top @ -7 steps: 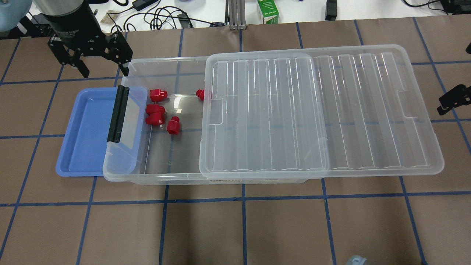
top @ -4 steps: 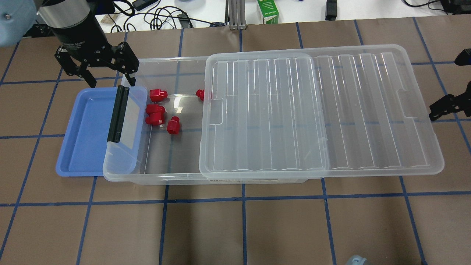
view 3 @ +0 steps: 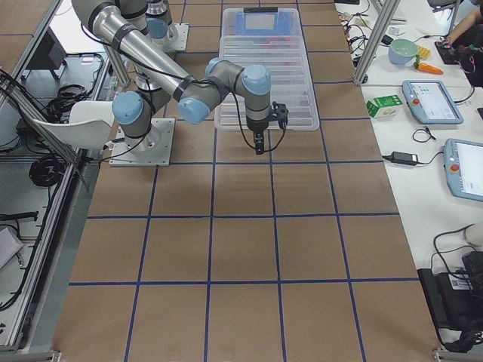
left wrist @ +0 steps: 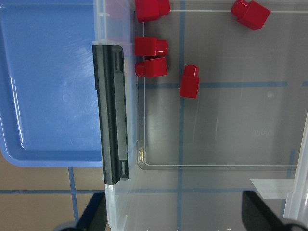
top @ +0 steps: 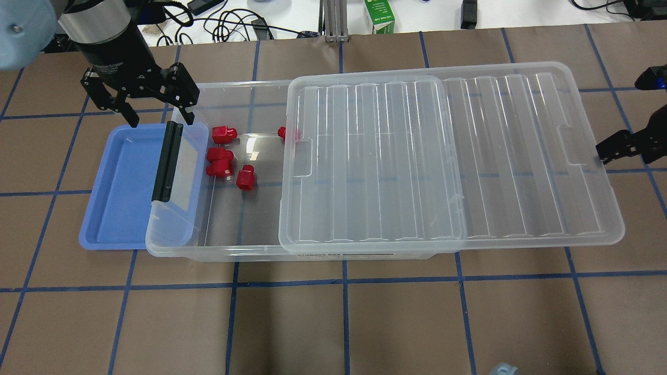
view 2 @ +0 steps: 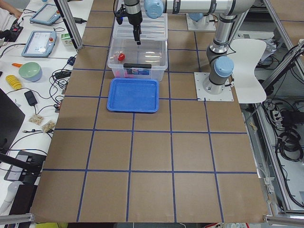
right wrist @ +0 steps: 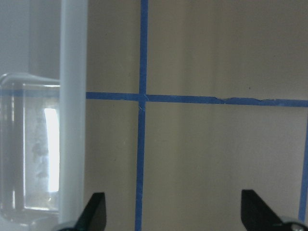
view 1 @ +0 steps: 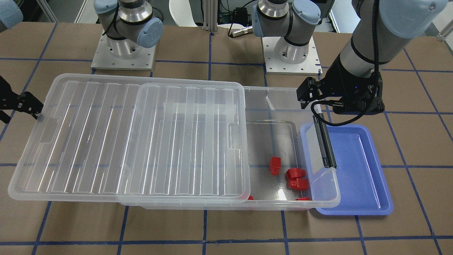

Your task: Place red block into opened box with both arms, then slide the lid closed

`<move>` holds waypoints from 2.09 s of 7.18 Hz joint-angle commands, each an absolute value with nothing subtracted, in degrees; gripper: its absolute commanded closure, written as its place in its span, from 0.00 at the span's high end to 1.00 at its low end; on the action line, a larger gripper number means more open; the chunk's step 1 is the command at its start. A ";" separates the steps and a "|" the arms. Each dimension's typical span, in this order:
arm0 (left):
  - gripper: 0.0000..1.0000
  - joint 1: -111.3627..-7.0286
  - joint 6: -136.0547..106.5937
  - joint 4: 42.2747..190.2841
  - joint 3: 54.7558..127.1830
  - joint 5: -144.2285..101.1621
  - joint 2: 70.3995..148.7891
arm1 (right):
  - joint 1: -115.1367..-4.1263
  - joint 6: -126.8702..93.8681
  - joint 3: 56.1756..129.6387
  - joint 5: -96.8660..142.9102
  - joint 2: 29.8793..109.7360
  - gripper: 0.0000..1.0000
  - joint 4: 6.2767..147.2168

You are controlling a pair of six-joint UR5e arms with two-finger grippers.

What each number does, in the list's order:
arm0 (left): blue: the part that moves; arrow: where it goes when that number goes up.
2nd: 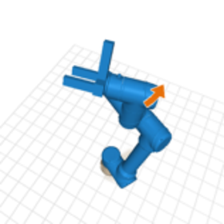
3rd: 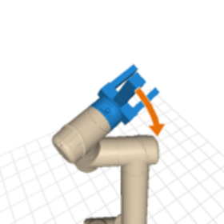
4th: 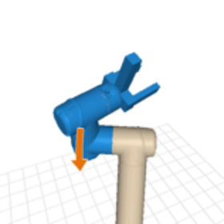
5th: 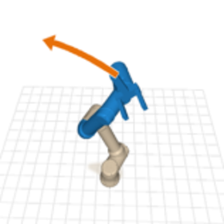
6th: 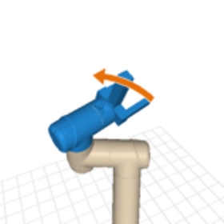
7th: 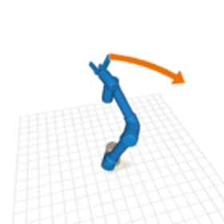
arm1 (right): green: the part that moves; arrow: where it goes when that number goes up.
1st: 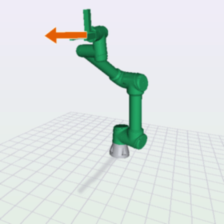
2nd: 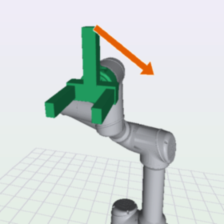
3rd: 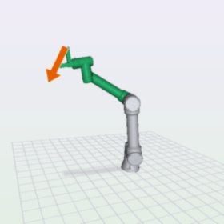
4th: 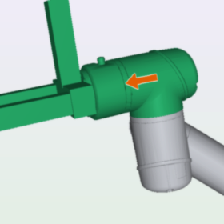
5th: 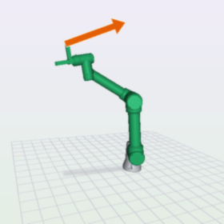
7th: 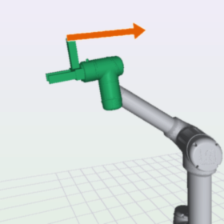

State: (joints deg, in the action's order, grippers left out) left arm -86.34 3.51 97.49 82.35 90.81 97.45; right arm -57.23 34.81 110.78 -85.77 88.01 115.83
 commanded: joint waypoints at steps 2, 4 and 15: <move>1.00 -86.22 3.52 96.86 82.35 90.97 97.82 | -62.65 28.93 110.74 -86.13 87.89 1.00 116.19; 1.00 -86.05 3.34 93.78 82.44 91.14 98.53 | -66.69 22.27 110.57 -86.31 87.80 1.00 116.28; 1.00 -86.13 3.43 96.85 82.53 91.23 89.65 | -82.44 9.40 110.39 -86.40 87.63 1.00 119.53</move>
